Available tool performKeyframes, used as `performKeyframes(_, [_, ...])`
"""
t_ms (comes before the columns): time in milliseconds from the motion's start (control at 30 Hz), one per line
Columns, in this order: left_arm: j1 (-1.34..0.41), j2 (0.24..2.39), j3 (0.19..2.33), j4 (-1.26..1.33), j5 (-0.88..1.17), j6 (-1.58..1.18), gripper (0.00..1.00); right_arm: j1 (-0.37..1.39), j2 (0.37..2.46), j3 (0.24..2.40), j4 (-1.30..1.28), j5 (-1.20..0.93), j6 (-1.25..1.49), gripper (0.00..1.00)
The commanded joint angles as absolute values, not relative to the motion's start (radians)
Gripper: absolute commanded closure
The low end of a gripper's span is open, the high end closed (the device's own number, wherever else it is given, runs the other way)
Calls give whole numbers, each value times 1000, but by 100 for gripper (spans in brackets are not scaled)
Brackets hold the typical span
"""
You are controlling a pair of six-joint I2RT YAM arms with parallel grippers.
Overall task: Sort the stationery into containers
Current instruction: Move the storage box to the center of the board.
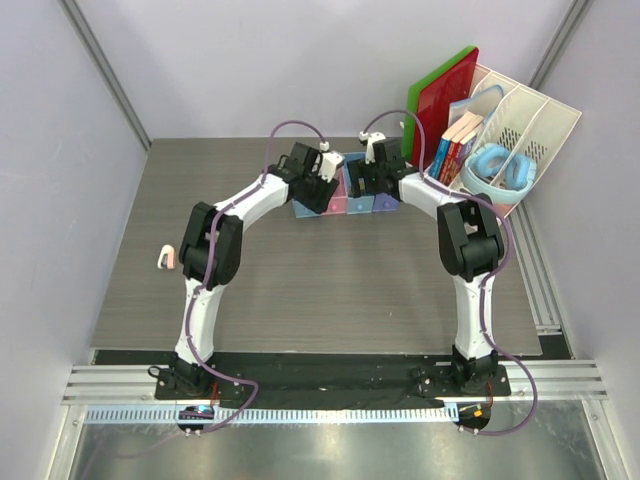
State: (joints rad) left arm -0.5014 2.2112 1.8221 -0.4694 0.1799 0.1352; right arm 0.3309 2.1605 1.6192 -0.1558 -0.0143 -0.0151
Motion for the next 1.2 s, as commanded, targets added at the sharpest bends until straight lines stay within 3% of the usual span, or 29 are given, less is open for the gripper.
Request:
performKeyframes(0, [-494, 2142, 1744, -472, 227, 118, 48, 370, 2115, 1572, -183, -6, -32, 8])
performKeyframes(533, [-494, 2002, 1568, -468, 265, 118, 49, 425, 1942, 1356, -189, -5, -2, 8])
performKeyframes(1167, [-494, 1873, 1485, -540, 293, 144, 46, 517, 1879, 1327, -238, 34, 20, 9])
